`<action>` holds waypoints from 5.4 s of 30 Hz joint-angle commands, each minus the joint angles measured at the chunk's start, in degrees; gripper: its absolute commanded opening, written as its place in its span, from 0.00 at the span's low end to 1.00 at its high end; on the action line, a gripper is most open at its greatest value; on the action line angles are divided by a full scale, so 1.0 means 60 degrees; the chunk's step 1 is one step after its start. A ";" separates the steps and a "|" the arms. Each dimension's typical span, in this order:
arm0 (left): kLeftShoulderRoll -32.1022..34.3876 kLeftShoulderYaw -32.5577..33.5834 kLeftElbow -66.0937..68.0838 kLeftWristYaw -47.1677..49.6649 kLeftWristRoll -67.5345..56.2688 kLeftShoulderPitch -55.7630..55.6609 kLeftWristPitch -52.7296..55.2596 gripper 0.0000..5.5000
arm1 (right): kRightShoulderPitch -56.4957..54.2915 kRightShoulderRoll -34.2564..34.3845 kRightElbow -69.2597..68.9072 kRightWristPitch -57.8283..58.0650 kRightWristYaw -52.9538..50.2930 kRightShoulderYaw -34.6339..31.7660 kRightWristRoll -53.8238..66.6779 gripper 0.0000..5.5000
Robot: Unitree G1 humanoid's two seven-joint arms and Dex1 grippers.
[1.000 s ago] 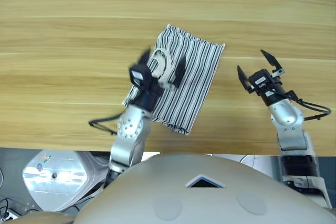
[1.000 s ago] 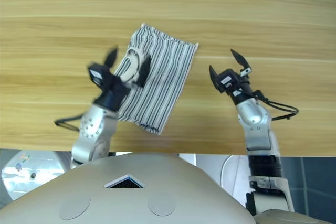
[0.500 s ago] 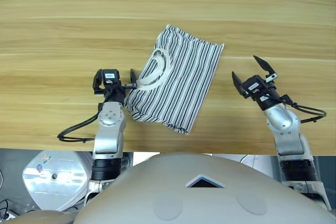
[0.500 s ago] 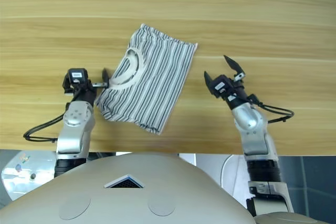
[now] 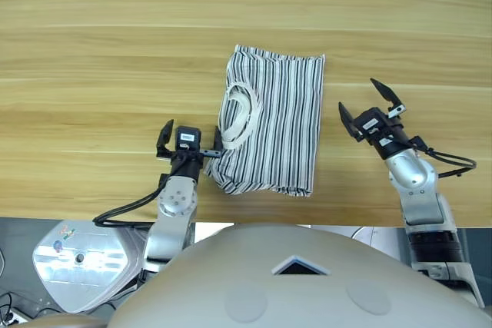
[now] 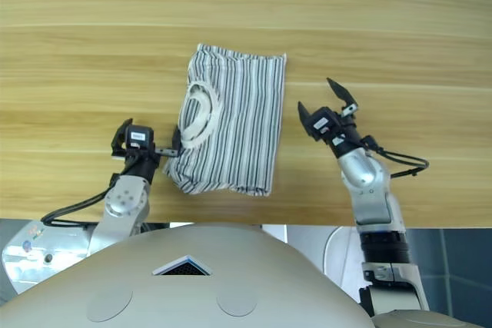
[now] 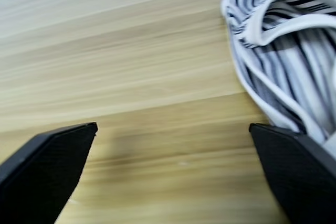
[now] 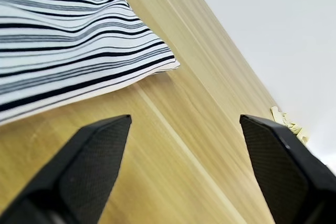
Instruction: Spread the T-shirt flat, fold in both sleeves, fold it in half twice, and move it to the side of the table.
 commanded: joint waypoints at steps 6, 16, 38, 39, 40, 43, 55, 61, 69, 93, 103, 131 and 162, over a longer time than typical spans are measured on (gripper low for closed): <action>-0.0215 -0.0103 0.0326 0.0185 0.0059 0.0252 0.0083 0.98 | -0.0274 -0.0149 0.0419 -0.0202 -0.0047 0.0143 -0.0082 0.70; 0.2889 0.4442 0.0027 0.0434 0.1433 -0.0726 -0.4424 0.98 | 0.1029 -0.1874 0.0342 -0.2016 -0.0206 -0.0328 -0.1039 0.70; 0.8303 0.1257 0.1835 -0.5400 0.3902 -0.0493 -0.9924 0.80 | 0.3238 -0.3753 -0.1871 -0.3641 0.1609 0.1068 -0.1717 0.70; 0.8250 0.0891 0.1994 -0.5627 0.3788 -0.0928 -1.0119 0.77 | 0.3149 -0.3726 -0.1894 -0.3630 0.1655 0.1163 -0.1710 0.70; 0.8196 0.0505 0.2212 -0.5843 0.3749 -0.1387 -1.0341 0.74 | 0.3028 -0.3679 -0.1889 -0.3625 0.1676 0.1272 -0.1759 0.70; 0.8105 -0.0321 0.2478 -0.6411 0.3278 -0.2116 -1.0678 0.66 | 0.2716 -0.3700 -0.1848 -0.3679 0.1734 0.1478 -0.1875 0.70; 0.7770 -0.1375 0.3271 -0.6899 0.2886 -0.3361 -1.0903 0.26 | 0.2610 -0.4270 -0.2059 -0.3931 0.2283 0.1635 -0.1527 0.70; 0.7437 -0.1216 0.3621 -0.6555 0.3051 -0.3650 -1.0738 0.06 | 0.2363 -0.4350 -0.1814 -0.4064 0.2597 0.1955 -0.1339 0.58; 0.7256 -0.1389 0.3649 -0.6566 0.3079 -0.3669 -1.0813 0.00 | 0.1493 -0.3781 -0.1104 -0.3968 0.2549 0.2280 -0.0976 0.29; 0.7473 -0.0282 0.0715 -0.5881 0.1267 0.0291 -1.0018 0.00 | 0.4259 -0.4679 -0.2624 -0.4654 0.2712 0.0452 0.1012 0.03; 0.5428 -0.0272 0.1365 -0.5879 -0.1519 -0.2179 -0.8218 0.00 | 0.1990 -0.3604 -0.1615 -0.3913 0.2875 0.0445 0.3168 0.03; 0.0935 0.0210 0.9058 -0.3083 0.0143 -0.8185 -0.6562 0.26 | -0.5529 0.0949 0.5880 -0.1694 0.0538 0.1468 0.1112 0.33; -0.0727 0.3382 0.5029 -0.1115 -0.3779 -0.4644 -0.5339 0.92 | -0.7459 0.2745 0.9493 0.0595 0.0325 0.1735 0.1896 0.72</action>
